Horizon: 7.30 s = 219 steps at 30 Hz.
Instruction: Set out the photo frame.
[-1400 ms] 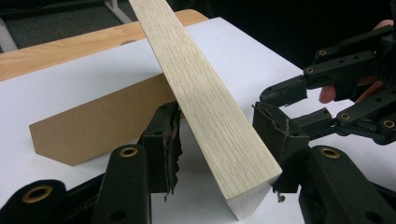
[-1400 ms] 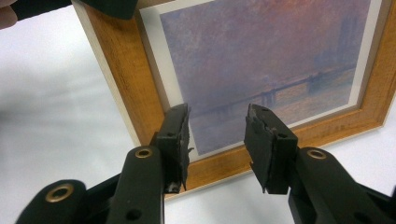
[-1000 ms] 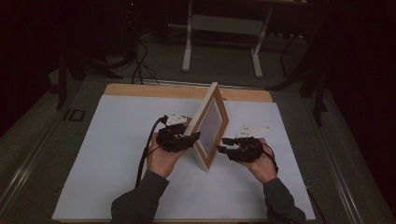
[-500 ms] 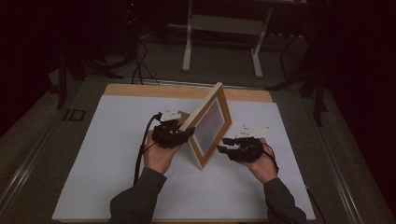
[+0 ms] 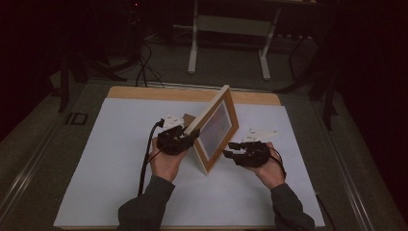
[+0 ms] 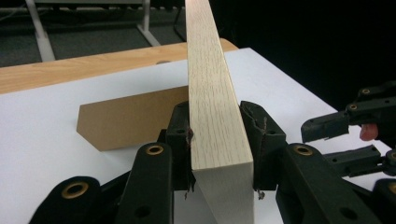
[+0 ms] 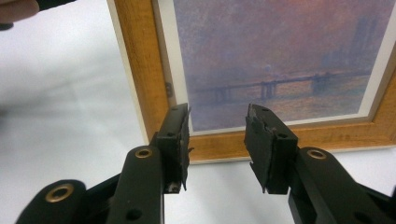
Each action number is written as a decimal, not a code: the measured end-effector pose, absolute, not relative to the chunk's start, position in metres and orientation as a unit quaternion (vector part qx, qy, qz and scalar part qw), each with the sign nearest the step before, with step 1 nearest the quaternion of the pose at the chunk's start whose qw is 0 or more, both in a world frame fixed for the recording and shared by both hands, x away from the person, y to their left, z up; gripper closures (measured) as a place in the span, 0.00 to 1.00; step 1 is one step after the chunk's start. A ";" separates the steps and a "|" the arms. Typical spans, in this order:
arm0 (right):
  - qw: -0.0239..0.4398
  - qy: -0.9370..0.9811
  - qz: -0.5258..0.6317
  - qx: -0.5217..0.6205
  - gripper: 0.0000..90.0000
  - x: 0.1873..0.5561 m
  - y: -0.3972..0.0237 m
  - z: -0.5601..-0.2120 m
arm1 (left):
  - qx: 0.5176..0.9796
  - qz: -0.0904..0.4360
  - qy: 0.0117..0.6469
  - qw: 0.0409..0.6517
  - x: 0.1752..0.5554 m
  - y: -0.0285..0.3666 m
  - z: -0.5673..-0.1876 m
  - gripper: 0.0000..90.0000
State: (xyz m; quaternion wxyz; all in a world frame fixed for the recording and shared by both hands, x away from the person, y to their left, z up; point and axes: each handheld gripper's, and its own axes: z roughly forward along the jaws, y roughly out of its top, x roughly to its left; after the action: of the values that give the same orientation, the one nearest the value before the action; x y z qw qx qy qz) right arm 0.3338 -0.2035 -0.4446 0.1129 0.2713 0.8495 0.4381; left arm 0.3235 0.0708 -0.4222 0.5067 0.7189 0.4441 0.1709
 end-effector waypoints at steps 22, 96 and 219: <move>0.109 0.848 0.443 0.270 0.66 0.335 -0.198 -0.448 | 0.725 0.158 0.442 0.504 0.326 0.065 -0.427 0.74; 0.153 0.813 0.465 0.315 0.61 0.355 -0.210 -0.421 | 0.738 0.041 0.409 0.535 0.355 0.120 -0.436 0.86; 0.033 0.803 0.484 0.345 0.52 0.449 -0.223 -0.433 | 0.744 0.078 0.361 0.557 0.361 0.177 -0.436 0.78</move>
State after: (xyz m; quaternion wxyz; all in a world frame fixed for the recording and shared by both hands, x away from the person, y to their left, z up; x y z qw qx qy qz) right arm 0.4488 -0.2231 -0.4328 0.0329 0.3448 0.8035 0.4842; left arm 0.3607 0.1774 -0.4359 0.5569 0.7439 0.3612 0.0776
